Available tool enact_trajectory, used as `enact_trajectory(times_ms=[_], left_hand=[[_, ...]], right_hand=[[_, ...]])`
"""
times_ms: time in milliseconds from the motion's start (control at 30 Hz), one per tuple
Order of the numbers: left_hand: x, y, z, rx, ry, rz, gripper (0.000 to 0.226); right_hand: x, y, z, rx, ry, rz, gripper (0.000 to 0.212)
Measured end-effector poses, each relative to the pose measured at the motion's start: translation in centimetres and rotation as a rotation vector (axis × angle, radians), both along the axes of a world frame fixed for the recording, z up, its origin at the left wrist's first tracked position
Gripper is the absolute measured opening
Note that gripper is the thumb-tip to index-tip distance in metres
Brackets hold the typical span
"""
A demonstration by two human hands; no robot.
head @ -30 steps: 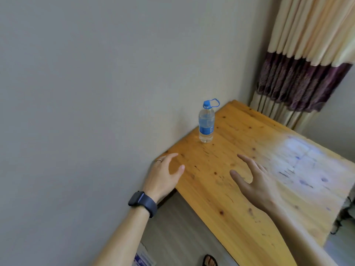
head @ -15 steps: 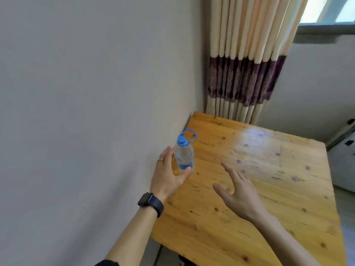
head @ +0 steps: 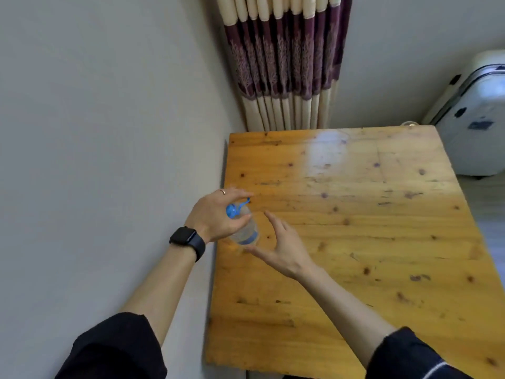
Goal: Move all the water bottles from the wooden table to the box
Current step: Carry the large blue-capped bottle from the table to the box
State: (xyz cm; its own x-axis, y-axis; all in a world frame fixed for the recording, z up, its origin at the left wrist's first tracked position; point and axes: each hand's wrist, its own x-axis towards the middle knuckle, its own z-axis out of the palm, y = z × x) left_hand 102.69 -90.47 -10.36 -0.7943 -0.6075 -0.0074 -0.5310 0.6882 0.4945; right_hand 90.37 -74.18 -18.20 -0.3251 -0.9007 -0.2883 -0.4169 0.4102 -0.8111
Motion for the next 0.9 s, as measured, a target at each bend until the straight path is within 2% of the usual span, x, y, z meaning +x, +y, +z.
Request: enact_trajectory(times_ms=[133,200,300,367,500,633,767,900], left_hand=[[1.3,1.0,-2.4,0.200,0.321,0.354,0.040],[1.4,2.2,-4.0,0.196,0.438,0.473,0.031],[0.2,3.2,-5.6,0.212,0.555,0.581,0.035],[-0.3,2.9,-6.2,0.202,0.572,0.600,0.038],[0.0,1.8,-6.8,0.114,0.537,0.596,0.027],[0.5,0.7,-6.2,0.098,0.527,0.724,0.019],[1.6,1.6,-5.3,0.298,0.579,0.880,0.027],[2.4,5.9,-3.9,0.509,0.575,0.865,0.043]], right_hand=[[1.2,-3.4,-3.1,-0.018,0.004,0.050,0.107],[2.0,-4.7,-4.6,-0.037,-0.013,0.069,0.111],[2.8,-6.2,-6.5,-0.138,-0.191,-0.010,0.110],[3.1,-6.9,-7.7,-0.207,-0.281,-0.076,0.103],[3.4,-7.9,-8.7,-0.215,-0.239,-0.156,0.089],[3.2,-8.6,-8.3,-0.173,-0.149,-0.050,0.091],[1.9,-6.1,-6.3,-0.110,0.072,0.126,0.088],[1.4,-0.6,-2.4,-0.006,0.211,0.145,0.088]])
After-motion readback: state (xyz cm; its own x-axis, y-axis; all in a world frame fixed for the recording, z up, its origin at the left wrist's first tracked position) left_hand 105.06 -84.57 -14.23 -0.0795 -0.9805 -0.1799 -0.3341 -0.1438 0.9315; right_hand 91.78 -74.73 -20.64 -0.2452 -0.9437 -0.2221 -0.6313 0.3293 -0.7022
